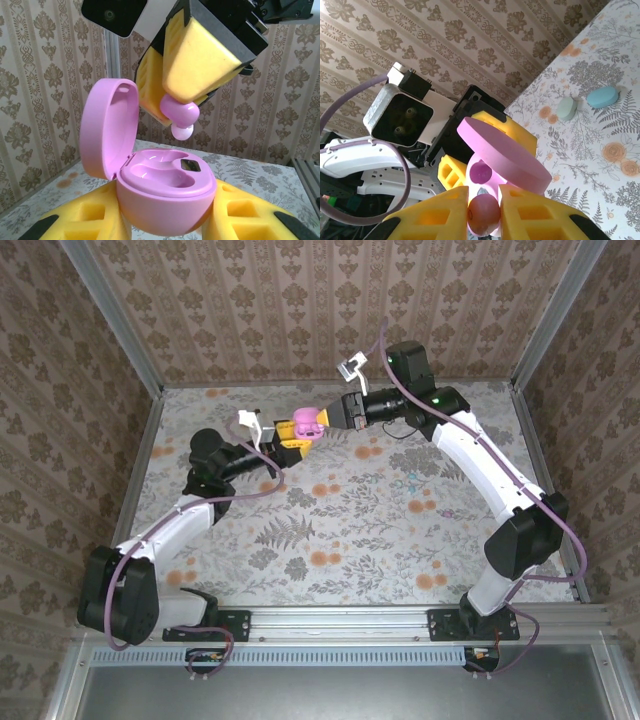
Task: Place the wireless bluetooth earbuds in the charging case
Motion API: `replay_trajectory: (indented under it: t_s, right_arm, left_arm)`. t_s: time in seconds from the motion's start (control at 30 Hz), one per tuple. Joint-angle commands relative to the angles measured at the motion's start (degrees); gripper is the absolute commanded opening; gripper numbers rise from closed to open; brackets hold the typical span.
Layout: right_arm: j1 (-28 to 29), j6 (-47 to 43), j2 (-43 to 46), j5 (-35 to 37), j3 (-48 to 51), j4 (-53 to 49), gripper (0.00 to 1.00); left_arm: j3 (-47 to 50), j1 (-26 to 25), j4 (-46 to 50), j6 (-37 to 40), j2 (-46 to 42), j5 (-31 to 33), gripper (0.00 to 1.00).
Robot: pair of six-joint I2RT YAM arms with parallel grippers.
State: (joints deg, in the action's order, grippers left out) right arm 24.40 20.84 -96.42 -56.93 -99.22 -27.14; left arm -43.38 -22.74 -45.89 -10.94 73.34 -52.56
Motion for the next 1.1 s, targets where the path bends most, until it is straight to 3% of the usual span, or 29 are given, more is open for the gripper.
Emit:
replay_trajectory:
  t_s: [0.0, 0.73, 1.07]
  right_arm:
    - [0.84, -2.27, 1.64, 1.10, -0.98, -0.29, 0.23]
    - [1.43, 1.93, 0.98, 2.87, 1.34, 4.50, 0.21]
    - [2.04, -2.02, -0.11, 7.28, -0.46, -1.05, 0.22]
  left_arm:
    - [-2.46, -0.81, -2.43, -1.32, 0.43, -1.59, 0.28]
    - [-3.18, -2.02, -2.54, -1.60, 0.84, -0.84, 0.28]
    - [-3.22, -1.99, -1.65, -1.10, 0.32, -0.24, 0.27]
